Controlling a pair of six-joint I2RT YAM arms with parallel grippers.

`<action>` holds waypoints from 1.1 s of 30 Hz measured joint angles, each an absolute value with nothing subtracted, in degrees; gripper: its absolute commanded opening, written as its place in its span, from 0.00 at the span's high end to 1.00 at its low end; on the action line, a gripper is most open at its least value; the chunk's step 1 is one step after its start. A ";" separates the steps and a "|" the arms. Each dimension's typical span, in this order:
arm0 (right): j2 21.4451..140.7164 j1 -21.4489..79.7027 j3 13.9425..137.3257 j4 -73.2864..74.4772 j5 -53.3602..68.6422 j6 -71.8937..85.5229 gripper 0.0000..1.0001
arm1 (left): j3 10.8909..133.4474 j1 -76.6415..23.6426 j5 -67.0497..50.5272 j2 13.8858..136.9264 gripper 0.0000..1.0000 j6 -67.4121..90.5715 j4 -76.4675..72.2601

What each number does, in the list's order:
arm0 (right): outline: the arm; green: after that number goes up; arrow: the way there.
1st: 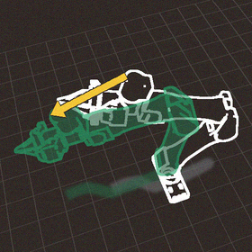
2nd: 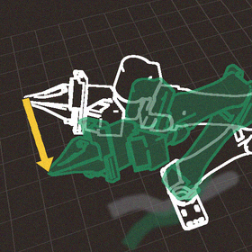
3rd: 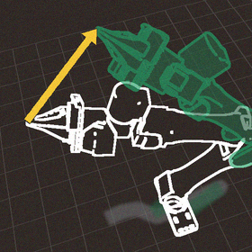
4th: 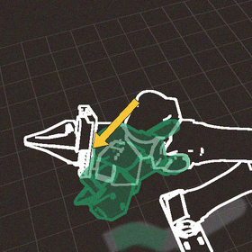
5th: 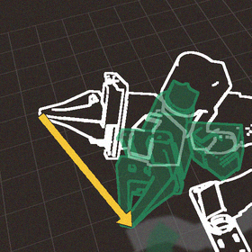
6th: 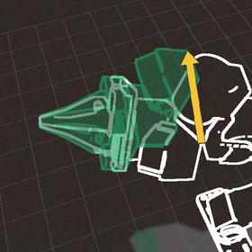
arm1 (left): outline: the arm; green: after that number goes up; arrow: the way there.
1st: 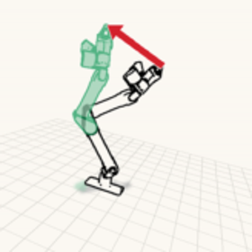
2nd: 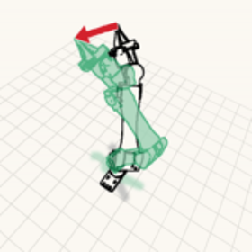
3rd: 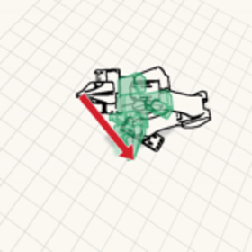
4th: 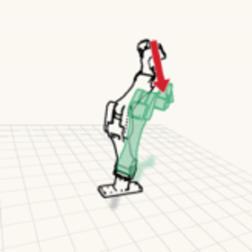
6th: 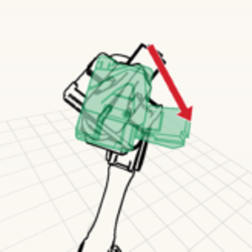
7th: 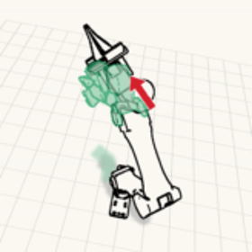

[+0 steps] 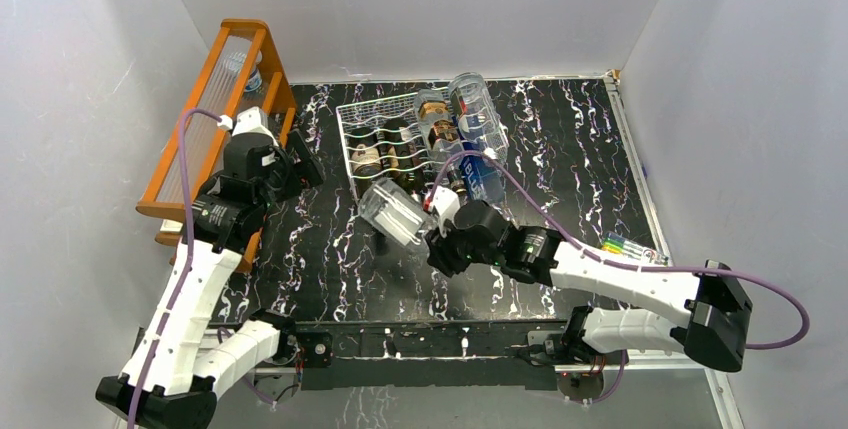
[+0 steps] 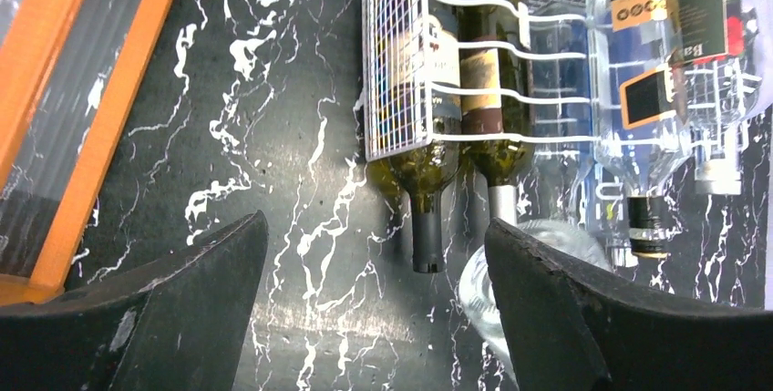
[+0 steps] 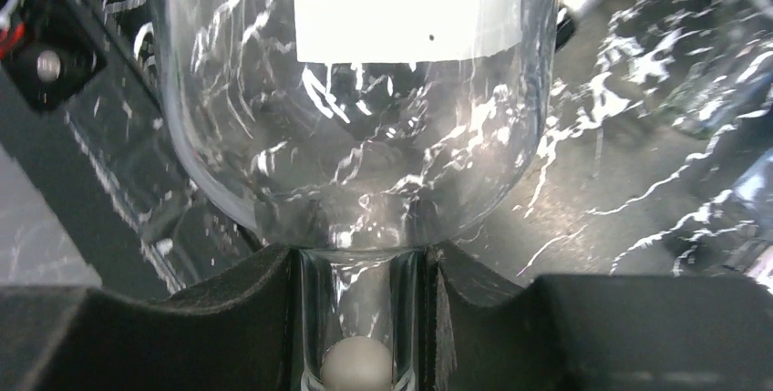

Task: Put the wine bottle on the wine rack

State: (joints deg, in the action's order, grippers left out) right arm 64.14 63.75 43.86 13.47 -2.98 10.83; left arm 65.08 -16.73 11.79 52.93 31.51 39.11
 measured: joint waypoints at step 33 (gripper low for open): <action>109.78 53.89 95.88 27.77 -21.67 30.81 1.00 | 65.95 -16.73 3.99 55.31 0.05 23.99 40.36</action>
State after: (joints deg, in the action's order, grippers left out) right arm 109.78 53.89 95.88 27.77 -21.67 30.81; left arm 65.95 -16.73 3.99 55.31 23.99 40.36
